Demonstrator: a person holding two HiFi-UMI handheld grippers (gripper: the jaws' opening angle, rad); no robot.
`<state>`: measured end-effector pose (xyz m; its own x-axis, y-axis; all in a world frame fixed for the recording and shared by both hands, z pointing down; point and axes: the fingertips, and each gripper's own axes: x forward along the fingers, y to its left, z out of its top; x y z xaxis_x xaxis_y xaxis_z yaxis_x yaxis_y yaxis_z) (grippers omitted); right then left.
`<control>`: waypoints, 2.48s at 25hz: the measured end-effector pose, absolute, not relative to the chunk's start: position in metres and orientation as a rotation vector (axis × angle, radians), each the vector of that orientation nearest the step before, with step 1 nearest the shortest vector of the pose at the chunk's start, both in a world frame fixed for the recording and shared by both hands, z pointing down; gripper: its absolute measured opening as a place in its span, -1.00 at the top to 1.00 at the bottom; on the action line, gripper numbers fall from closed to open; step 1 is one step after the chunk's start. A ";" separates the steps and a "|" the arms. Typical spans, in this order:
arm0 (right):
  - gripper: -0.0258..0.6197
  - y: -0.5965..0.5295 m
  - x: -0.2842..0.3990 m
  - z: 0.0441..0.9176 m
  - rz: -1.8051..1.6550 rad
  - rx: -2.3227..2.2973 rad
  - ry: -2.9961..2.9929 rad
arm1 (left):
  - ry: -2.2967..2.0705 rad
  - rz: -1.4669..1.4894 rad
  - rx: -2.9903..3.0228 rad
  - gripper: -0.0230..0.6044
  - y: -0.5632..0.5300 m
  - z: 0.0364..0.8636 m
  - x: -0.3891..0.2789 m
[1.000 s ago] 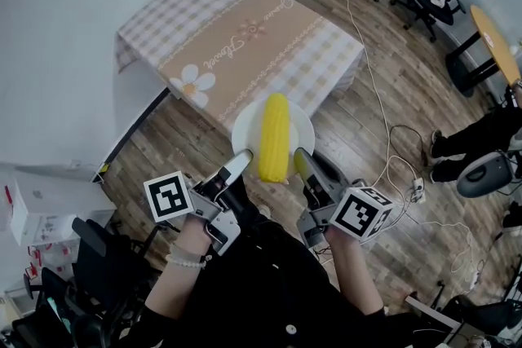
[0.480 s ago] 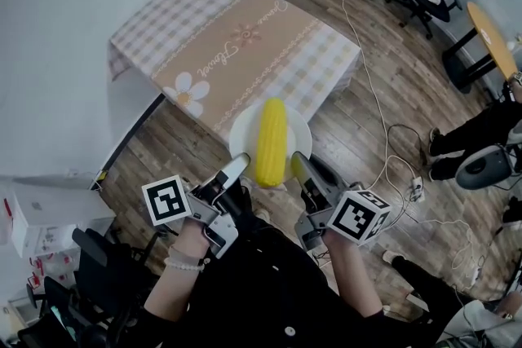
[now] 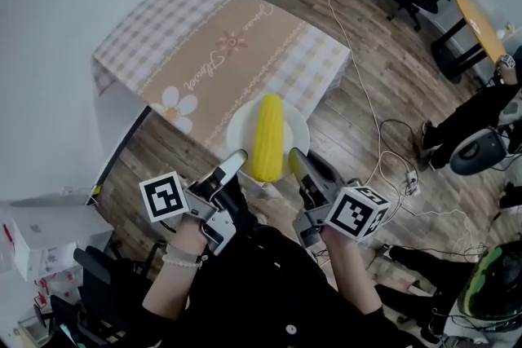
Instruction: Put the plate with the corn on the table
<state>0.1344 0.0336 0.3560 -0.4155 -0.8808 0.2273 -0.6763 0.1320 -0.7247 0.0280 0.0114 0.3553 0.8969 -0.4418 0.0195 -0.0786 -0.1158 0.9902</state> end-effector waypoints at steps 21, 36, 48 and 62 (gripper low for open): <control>0.53 -0.073 0.123 0.362 -1.173 -1.661 2.078 | -0.348 -0.250 1.677 0.83 -0.105 0.362 0.019; 0.53 -0.106 0.115 0.375 -1.186 -1.715 2.042 | -0.336 -0.212 1.695 0.83 -0.142 0.373 0.012; 0.53 -0.116 0.114 0.386 -1.203 -1.771 2.035 | -0.330 -0.165 1.695 0.84 -0.154 0.385 0.012; 0.53 -0.135 0.125 0.404 -1.277 -1.722 2.147 | -0.410 -0.198 1.645 0.84 -0.165 0.410 0.021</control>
<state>0.1248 -0.1348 0.4042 -0.3515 -0.8461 0.4007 -0.7558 0.0039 -0.6548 0.0207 -0.1647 0.4104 0.9190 -0.3782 0.1111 -0.1481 -0.0700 0.9865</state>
